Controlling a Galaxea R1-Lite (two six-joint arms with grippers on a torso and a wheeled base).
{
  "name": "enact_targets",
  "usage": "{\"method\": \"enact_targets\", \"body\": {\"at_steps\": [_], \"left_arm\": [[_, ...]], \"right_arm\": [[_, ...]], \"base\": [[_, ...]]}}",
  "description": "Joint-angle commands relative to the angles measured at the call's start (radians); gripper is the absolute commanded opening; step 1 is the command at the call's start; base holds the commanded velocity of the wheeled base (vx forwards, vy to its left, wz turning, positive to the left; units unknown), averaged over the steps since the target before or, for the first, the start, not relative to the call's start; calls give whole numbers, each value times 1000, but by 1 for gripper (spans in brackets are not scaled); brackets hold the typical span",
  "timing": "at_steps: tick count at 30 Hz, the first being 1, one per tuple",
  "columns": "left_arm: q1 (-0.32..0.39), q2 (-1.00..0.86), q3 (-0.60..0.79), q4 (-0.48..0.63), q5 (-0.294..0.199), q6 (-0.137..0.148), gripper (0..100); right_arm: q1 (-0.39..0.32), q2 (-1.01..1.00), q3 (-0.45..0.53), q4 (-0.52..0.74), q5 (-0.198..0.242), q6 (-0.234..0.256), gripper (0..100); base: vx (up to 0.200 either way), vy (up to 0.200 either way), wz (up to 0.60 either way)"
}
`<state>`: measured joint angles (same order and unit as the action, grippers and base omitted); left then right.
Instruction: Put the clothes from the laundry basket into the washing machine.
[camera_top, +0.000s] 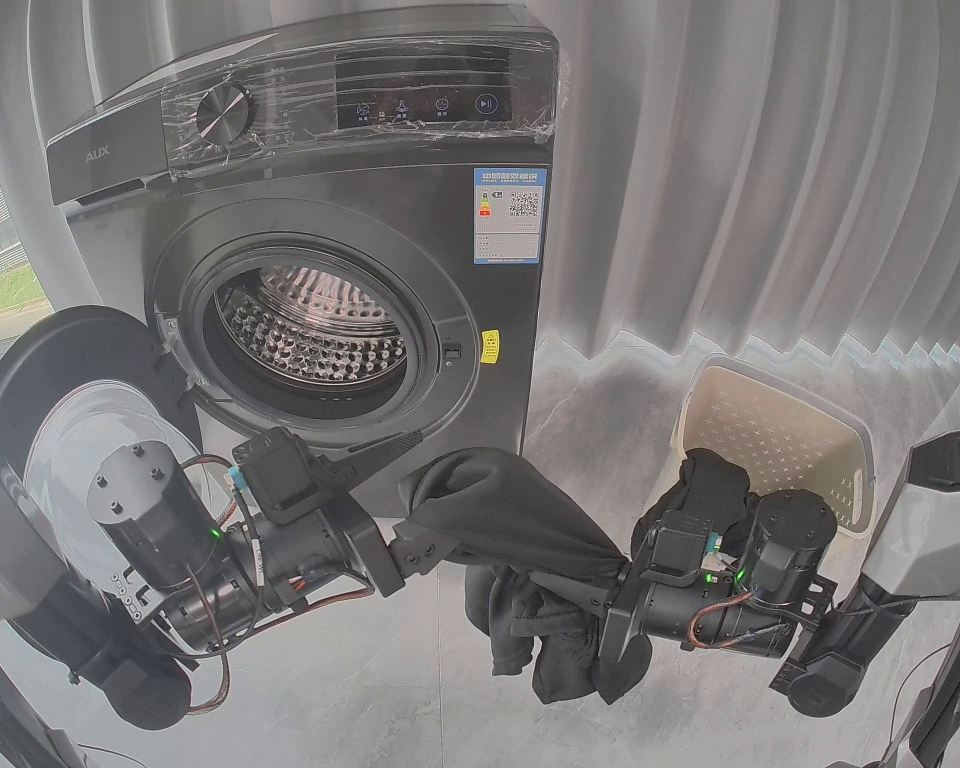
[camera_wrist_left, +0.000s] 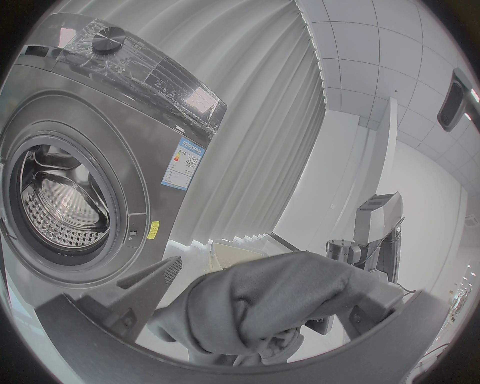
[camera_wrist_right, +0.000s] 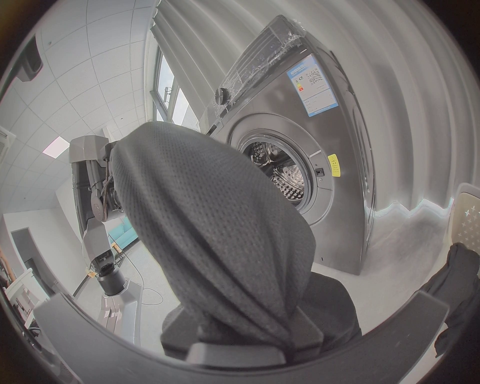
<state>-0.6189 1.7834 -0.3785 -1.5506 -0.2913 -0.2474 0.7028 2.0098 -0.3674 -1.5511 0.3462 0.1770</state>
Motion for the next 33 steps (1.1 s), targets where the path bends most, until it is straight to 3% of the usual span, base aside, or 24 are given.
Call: {"method": "enact_targets", "body": {"at_steps": [1,16,18,19,22,28,31,33], "left_arm": [[4,-30,7,0,-3,-7,100],[13,-53,56,-2,-60,-19,100],[19,-76,78,0,-83,-19,100],[22,-93,99,0,-128,-19,100],[24,-110,142,0,-181,-15,100],[22,-118,162,0,-195,-13,100],[22,-141,188,1,-243,-16,100],[24,-130,178,3,-239,-13,100]], "right_arm": [[-3,18,4,0,1,1,0],[-8,29,2,0,-3,32,0],[-12,30,2,0,-6,42,0],[-19,37,-4,0,-26,45,0],[-23,46,-16,0,-62,56,0],[-16,49,-21,0,-64,61,0],[-20,49,-25,0,-64,68,0],[-16,49,-24,0,-64,65,0]], "base": [[0,0,0],[0,0,0],[0,0,0],[0,0,0],[0,0,0],[0,0,0],[0,0,0],[0,0,0]]}}
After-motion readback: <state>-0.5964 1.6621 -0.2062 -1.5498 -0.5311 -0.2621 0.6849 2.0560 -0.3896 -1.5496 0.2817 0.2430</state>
